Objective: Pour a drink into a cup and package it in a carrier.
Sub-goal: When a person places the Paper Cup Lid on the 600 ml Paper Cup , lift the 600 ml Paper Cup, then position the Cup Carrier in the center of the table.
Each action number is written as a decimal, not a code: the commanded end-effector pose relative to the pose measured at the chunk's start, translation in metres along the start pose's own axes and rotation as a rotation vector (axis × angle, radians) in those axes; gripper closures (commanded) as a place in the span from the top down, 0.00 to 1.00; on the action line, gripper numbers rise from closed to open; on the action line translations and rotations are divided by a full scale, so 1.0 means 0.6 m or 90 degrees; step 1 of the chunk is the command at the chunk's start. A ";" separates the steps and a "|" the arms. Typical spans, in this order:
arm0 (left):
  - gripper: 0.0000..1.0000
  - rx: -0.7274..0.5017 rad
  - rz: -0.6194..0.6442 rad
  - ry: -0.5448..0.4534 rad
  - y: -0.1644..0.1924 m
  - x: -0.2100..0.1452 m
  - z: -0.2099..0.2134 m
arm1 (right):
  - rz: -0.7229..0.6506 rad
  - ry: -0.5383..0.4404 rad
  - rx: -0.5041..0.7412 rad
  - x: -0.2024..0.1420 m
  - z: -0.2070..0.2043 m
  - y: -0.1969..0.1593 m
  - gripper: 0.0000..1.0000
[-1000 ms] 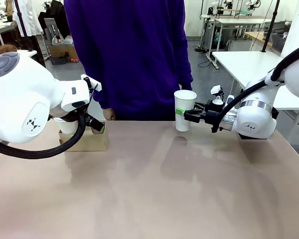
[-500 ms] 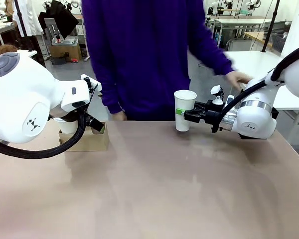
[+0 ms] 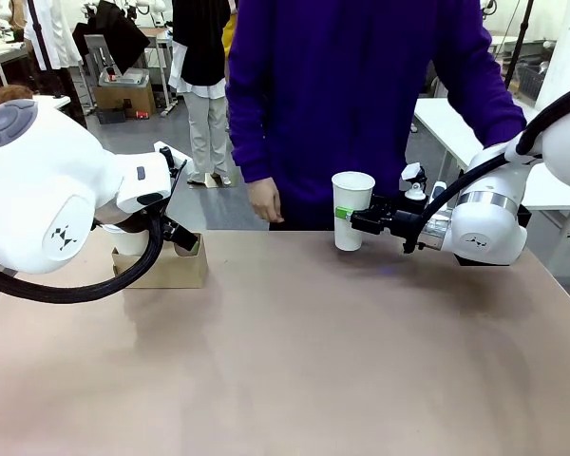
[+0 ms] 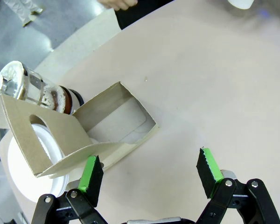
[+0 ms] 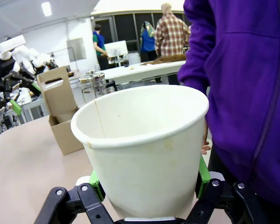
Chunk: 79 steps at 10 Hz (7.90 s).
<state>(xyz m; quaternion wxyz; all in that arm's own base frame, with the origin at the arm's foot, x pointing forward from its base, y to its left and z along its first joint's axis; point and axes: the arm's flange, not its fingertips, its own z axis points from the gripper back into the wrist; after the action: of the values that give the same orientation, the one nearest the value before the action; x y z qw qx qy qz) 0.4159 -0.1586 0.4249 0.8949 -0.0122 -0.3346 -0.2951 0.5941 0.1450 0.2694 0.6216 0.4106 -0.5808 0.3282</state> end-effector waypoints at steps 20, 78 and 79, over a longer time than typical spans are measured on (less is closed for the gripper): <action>1.00 0.000 0.001 -0.002 0.001 -0.001 0.002 | 0.000 -0.002 -0.005 0.003 -0.004 0.002 0.84; 1.00 0.102 0.238 0.142 0.108 0.223 0.134 | 0.042 0.032 0.060 0.449 0.081 0.240 0.84; 1.00 0.108 0.264 0.157 0.126 0.220 0.115 | 0.042 0.032 0.060 0.449 0.081 0.240 0.84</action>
<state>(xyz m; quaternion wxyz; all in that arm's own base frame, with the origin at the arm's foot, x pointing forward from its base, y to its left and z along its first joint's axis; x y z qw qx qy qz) 0.4860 -0.1450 0.5720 0.9630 0.0230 -0.2485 -0.1019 0.4757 0.1447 0.5512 0.6030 0.4166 -0.5591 0.3876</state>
